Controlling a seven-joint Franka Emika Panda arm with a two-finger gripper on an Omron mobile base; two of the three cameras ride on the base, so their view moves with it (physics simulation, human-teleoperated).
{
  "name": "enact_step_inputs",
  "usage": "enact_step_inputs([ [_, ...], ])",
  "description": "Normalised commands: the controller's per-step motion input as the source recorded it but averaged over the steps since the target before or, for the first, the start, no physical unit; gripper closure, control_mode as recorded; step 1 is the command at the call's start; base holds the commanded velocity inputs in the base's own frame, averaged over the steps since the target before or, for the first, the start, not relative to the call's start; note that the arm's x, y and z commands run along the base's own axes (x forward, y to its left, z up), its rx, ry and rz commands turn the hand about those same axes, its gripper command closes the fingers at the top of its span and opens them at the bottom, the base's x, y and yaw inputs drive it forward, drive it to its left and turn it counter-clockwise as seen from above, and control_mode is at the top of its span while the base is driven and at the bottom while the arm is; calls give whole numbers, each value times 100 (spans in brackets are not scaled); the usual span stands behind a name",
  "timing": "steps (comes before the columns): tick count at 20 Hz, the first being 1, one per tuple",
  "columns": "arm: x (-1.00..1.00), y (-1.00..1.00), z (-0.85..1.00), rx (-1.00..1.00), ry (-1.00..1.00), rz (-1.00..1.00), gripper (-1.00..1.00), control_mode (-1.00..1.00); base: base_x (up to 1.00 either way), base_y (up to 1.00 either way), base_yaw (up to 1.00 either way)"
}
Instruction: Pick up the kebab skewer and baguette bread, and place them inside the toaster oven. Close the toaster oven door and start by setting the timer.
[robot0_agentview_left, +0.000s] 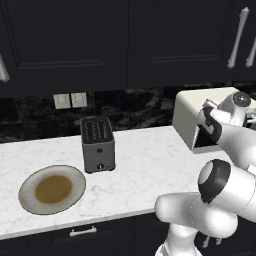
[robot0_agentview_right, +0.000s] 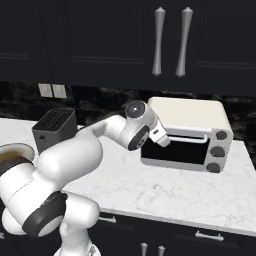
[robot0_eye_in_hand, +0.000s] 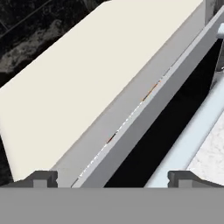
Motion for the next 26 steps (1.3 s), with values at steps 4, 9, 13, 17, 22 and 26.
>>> enact_step_inputs([
  [4,47,40,-67,0,0,-19,-100,-100,0,0,0],
  [9,21,30,-94,0,0,-18,-100,-100,0,0,0],
  [13,4,12,-100,0,0,-16,-100,-100,0,0,0],
  [17,3,7,-98,0,0,-15,-100,-100,0,0,0],
  [22,17,9,-81,0,0,-14,-100,-100,0,0,0],
  [26,14,7,-93,2,0,-13,-100,-100,0,0,0],
])
